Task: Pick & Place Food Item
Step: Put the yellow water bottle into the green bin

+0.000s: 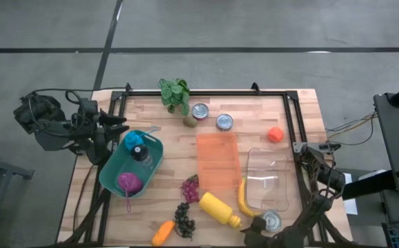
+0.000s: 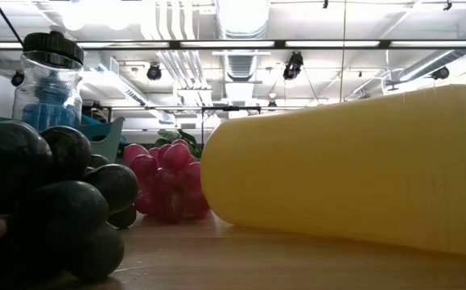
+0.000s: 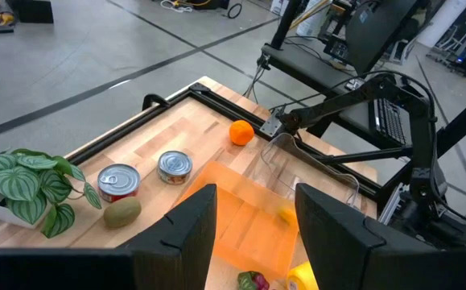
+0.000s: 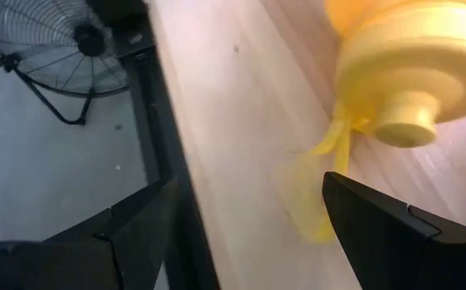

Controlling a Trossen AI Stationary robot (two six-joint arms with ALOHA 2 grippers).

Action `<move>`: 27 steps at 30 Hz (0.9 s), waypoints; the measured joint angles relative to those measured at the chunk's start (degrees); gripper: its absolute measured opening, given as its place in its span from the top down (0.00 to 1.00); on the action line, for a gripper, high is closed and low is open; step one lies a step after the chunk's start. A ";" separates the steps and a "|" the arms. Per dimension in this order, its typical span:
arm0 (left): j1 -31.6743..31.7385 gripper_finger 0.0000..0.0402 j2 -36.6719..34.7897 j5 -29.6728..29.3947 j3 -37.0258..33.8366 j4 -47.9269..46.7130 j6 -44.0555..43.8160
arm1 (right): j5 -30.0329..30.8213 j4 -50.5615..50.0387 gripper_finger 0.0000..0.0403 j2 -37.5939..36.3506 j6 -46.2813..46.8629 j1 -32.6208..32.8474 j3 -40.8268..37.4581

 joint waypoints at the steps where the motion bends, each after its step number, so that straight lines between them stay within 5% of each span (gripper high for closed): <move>1: 0.01 0.57 0.01 0.00 0.00 0.00 0.00 | -0.01 0.00 0.24 -0.03 0.41 -0.05 -0.15; 10: 0.00 0.57 0.00 0.00 0.00 0.00 0.00 | -1.03 0.92 0.29 -0.08 -1.20 -0.78 -0.26; 27: -0.01 0.57 0.01 0.00 0.00 -0.02 0.00 | -1.21 1.29 0.85 -0.08 -0.54 -1.22 -0.43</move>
